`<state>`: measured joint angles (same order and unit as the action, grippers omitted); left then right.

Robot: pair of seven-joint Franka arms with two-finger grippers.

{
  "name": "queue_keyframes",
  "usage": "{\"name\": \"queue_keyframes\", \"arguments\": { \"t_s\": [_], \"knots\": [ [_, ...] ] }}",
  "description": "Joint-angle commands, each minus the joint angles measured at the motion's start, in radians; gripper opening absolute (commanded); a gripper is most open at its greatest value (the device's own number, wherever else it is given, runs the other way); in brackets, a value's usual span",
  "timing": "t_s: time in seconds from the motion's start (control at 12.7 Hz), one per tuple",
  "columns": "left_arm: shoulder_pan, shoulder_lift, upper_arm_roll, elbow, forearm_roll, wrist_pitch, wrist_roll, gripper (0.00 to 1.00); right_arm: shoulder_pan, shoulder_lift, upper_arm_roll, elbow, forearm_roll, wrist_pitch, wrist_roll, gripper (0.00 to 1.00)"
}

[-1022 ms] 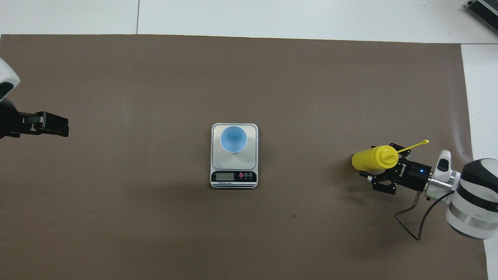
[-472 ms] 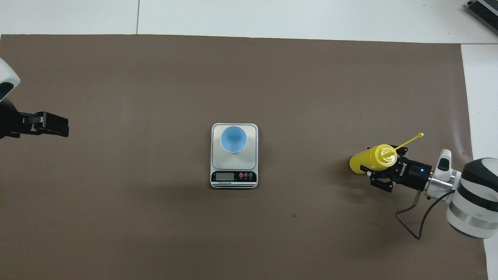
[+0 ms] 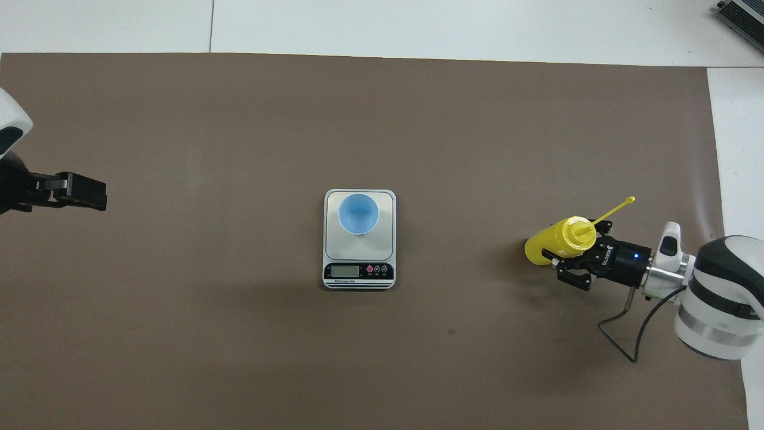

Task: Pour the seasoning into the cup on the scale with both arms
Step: 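Lift the yellow bottle with the right gripper toward the cup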

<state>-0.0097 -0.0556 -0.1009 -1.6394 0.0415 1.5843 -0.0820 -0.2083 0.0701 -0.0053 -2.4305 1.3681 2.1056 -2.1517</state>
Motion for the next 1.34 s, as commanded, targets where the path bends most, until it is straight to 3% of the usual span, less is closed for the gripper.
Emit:
{"name": "queue_keyframes", "arguments": {
  "t_s": [0.0, 0.71, 1.1, 1.26],
  "knots": [
    [0.013, -0.03, 0.0, -0.033, -0.015, -0.001, 0.004, 1.0, 0.085, -0.061, 0.007, 0.01, 0.028, 0.086, 0.085, 0.0],
    [0.013, -0.03, 0.0, -0.033, -0.015, 0.0, 0.002, 1.0, 0.413, -0.102, 0.008, 0.053, -0.003, 0.448, 0.249, 0.0],
    [0.013, -0.03, 0.0, -0.033, -0.015, 0.0, 0.002, 1.0, 0.49, -0.095, 0.008, 0.105, -0.298, 0.517, 0.471, 0.0],
    [0.011, -0.03, 0.0, -0.033, -0.015, 0.0, 0.002, 1.0, 0.521, -0.095, 0.008, 0.105, -0.362, 0.528, 0.557, 0.0]
  ]
}}
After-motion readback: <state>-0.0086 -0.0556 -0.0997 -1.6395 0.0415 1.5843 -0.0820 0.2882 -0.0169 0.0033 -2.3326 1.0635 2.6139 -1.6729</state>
